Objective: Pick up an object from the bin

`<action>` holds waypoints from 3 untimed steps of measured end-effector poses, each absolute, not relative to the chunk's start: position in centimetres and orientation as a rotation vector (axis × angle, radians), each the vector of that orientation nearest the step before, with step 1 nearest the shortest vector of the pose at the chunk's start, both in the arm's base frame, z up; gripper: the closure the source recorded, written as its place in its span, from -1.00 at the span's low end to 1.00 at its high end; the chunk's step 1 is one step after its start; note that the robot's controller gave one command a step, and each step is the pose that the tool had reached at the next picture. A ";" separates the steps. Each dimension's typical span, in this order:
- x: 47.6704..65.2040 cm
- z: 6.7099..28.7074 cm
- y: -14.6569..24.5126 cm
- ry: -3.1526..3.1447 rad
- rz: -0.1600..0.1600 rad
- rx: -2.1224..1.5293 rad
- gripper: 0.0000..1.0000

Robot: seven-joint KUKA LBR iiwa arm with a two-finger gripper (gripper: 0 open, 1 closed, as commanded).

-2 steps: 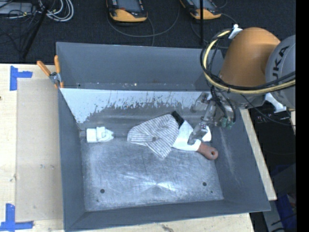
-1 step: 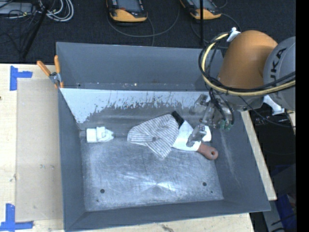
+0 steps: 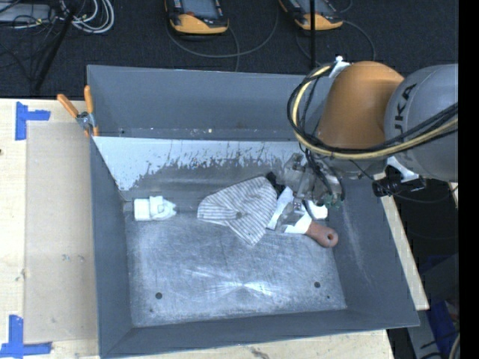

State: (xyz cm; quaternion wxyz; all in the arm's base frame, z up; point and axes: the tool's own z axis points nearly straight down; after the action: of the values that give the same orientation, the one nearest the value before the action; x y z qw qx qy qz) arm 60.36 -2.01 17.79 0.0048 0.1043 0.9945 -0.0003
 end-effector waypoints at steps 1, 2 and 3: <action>60.6 12.3 -0.5 3.140 0.001 0.007 -1.00; 62.2 7.8 6.4 3.132 0.000 -0.275 1.00; 62.3 7.8 6.4 3.132 0.000 -0.275 1.00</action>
Offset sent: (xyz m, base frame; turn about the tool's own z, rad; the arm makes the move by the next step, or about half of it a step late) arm 0.0162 0.0834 -0.1079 -0.3812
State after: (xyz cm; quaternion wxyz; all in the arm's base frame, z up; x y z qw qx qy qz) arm 62.26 6.41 7.76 -0.0011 -0.0874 0.9962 -0.0001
